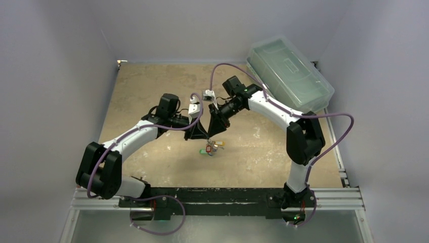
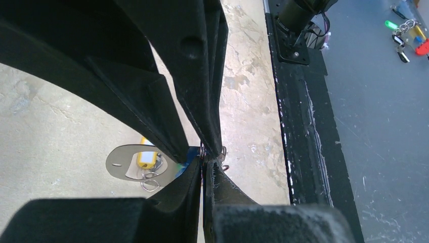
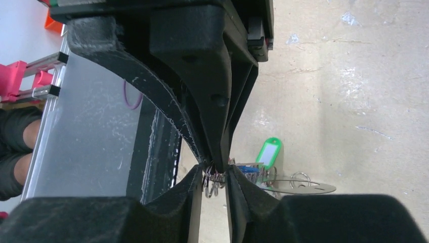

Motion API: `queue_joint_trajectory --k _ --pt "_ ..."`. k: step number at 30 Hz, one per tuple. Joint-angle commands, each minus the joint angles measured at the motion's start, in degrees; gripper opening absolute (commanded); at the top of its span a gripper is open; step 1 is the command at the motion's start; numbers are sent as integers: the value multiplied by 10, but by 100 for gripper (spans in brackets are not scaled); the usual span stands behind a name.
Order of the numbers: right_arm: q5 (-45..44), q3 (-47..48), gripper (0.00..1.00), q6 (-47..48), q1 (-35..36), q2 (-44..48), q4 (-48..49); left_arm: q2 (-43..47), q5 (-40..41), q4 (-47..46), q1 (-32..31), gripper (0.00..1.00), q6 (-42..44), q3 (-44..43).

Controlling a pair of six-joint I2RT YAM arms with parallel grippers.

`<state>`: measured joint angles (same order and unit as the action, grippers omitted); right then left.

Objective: Remove the keys from the keyring

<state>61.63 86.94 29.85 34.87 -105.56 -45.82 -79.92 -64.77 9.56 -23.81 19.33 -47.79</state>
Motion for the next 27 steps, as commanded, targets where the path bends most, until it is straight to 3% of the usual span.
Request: queue_joint_trajectory --k 1,9,13,17,20,27 --pt "-7 27 25 23 3 -1 -29 -9 10 11 -2 0 22 -18" --pt "-4 30 0 33 4 0 -31 -11 11 11 -3 0 22 -17" --pt "4 16 0 24 3 11 -4 -10 0 14 -2 0 17 -22" --pt "18 -26 0 -35 -5 46 94 -5 -16 8 15 17 3 -20" --pt "33 -54 0 -74 -12 62 157 0 -27 -4 34 23 -5 -14" --pt "47 -102 0 -116 -14 78 236 20 -34 -17 53 22 -5 -2"
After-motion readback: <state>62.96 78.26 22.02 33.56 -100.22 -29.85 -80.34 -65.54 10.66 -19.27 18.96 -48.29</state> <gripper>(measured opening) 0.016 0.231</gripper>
